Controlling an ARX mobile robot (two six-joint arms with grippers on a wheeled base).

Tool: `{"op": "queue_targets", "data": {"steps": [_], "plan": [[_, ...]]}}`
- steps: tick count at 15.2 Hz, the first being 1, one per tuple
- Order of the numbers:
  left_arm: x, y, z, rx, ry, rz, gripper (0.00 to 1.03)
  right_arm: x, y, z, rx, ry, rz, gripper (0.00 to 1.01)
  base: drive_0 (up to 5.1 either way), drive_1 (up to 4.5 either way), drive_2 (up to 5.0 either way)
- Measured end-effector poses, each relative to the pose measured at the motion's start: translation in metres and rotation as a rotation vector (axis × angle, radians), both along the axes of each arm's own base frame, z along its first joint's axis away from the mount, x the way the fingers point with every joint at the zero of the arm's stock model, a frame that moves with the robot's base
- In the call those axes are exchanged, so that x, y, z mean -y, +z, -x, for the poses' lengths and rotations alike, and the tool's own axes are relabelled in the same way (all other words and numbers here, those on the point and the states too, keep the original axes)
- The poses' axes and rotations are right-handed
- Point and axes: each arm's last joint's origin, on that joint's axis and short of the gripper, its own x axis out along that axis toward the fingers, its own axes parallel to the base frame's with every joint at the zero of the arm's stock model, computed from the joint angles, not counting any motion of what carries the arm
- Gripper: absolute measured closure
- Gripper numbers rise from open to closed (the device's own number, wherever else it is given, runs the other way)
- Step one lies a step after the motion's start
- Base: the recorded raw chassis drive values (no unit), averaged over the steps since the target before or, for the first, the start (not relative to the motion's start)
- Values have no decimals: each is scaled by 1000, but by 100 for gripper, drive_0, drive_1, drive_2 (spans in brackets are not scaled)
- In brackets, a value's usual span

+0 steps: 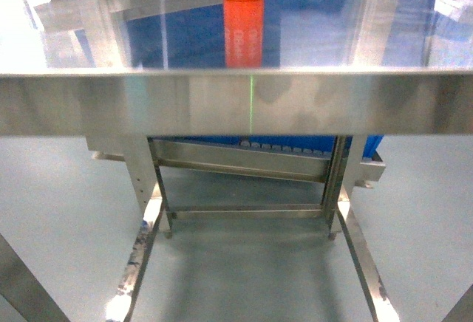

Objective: Pick capacitor and pack into box

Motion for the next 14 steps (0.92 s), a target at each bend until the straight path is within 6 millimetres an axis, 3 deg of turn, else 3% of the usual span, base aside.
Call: {"op": "queue_targets", "data": {"steps": [14], "plan": [[0,0,0,0,-1,0,5,0,0,0,0,-1,-1,3,0,0,0]]}}
